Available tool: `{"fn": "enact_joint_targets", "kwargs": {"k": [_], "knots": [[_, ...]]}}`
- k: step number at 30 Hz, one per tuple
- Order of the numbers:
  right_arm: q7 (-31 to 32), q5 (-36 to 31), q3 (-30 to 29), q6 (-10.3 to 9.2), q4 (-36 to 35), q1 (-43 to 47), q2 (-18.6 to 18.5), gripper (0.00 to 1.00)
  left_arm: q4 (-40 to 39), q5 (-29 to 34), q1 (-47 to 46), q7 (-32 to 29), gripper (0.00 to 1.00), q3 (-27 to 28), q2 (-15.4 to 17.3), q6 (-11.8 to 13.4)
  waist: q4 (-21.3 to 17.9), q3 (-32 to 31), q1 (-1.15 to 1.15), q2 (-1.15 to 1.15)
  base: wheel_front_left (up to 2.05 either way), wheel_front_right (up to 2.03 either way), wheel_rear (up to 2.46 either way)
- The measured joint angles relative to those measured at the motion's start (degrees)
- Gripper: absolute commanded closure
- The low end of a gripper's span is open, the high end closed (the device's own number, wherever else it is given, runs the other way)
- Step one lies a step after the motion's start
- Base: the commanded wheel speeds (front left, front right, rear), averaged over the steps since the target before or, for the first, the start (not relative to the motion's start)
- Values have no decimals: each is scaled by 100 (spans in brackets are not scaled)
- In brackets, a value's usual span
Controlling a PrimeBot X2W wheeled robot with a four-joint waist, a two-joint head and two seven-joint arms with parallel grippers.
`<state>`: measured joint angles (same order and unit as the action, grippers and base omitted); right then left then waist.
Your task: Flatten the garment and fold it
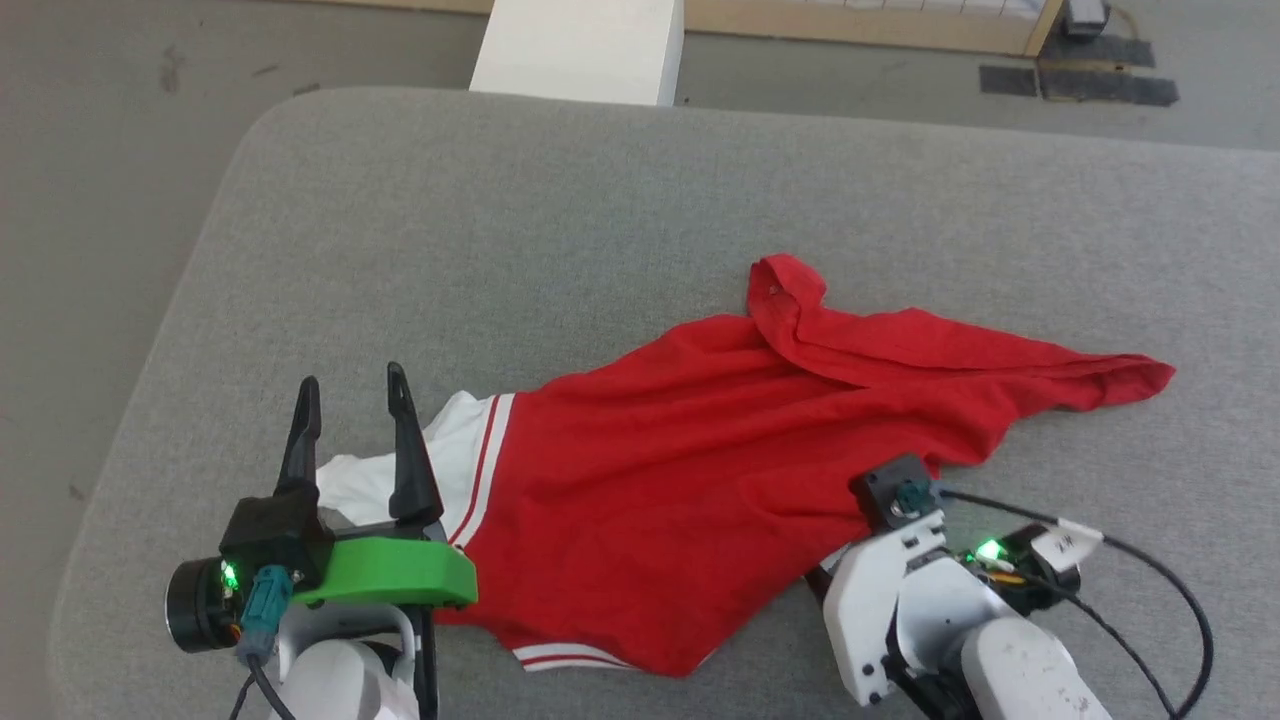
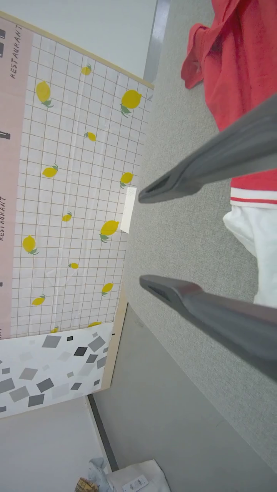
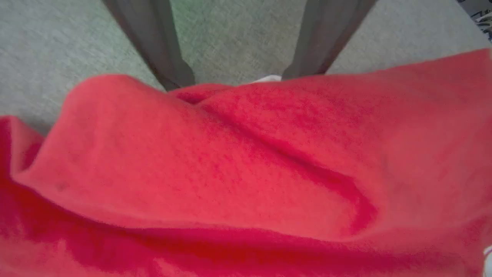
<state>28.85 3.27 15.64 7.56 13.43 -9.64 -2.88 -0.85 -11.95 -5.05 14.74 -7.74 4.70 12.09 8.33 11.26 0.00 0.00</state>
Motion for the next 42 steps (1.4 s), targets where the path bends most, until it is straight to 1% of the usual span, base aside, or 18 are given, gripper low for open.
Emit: {"fn": "enact_joint_targets", "kwargs": {"k": [1,2,5,8,11,14,17,19,22,25,26,27,29,32,35,38,41,42], "knots": [[53,-9,25,0,14,-53,-2,74,22,11,0,0,0,23,-23,-35,16,35,0,0,0,0,0],[107,-23,49,0,26,-110,-1,100,45,33,-1,0,0,52,-56,-74,36,74,0,0,0,0,0],[146,-9,-32,1,-22,-151,8,100,124,40,-3,1,0,130,-103,-155,80,118,0,0,0,0,0],[18,67,-439,4,-274,53,57,100,230,56,3,0,0,190,-121,-230,79,65,0,0,0,0,0],[-254,65,-1179,2,-803,446,32,100,270,64,13,1,0,263,-135,-277,25,-24,0,0,0,0,0],[-458,66,-2031,2,-1493,794,13,100,312,87,30,0,0,311,-144,-353,-116,-123,0,0,0,0,0],[-465,27,-2761,2,-1994,996,10,100,337,121,36,0,0,336,-152,-404,-282,-198,0,0,0,0,0],[-372,-16,-3183,2,-2170,1070,5,100,356,172,38,1,0,347,-154,-452,-398,-236,0,0,0,0,0],[-91,-74,-3708,2,-2194,1199,2,100,414,198,38,1,0,328,-157,-511,-586,-283,0,0,0,0,0],[160,-45,-4089,2,-1892,1263,3,100,467,197,37,1,0,280,-160,-555,-762,-323,0,0,0,0,0],[235,7,-4229,2,-1719,1263,5,68,487,197,37,1,0,248,-163,-557,-818,-337,0,0,0,0,0],[274,16,-4319,2,-1539,1270,1,0,525,197,37,1,0,216,-163,-573,-868,-354,0,0,0,0,0],[159,51,-4457,2,-1332,1272,9,0,595,197,38,1,0,162,-167,-609,-932,-400,0,0,0,0,0],[-359,71,-4530,1,-1205,1266,2,0,725,196,67,2,0,126,-169,-717,-990,-498,0,0,0,0,0],[-985,89,-4492,1,-1129,1267,2,0,979,196,175,4,0,16,-169,-901,-1021,-607,0,0,0,0,0],[-1552,135,-4243,0,-1113,1306,-8,0,1252,196,303,-76,0,-177,-145,-1117,-1035,-715,0,0,0,0,0],[-1991,209,-3869,1,-1135,1478,12,0,1399,218,416,-537,0,-488,-22,-1418,-1044,-819,0,0,0,0,0],[-2069,232,-3808,1,-1145,1519,7,0,1418,238,440,-692,0,-570,14,-1467,-1045,-842,0,0,0,0,0]]}}
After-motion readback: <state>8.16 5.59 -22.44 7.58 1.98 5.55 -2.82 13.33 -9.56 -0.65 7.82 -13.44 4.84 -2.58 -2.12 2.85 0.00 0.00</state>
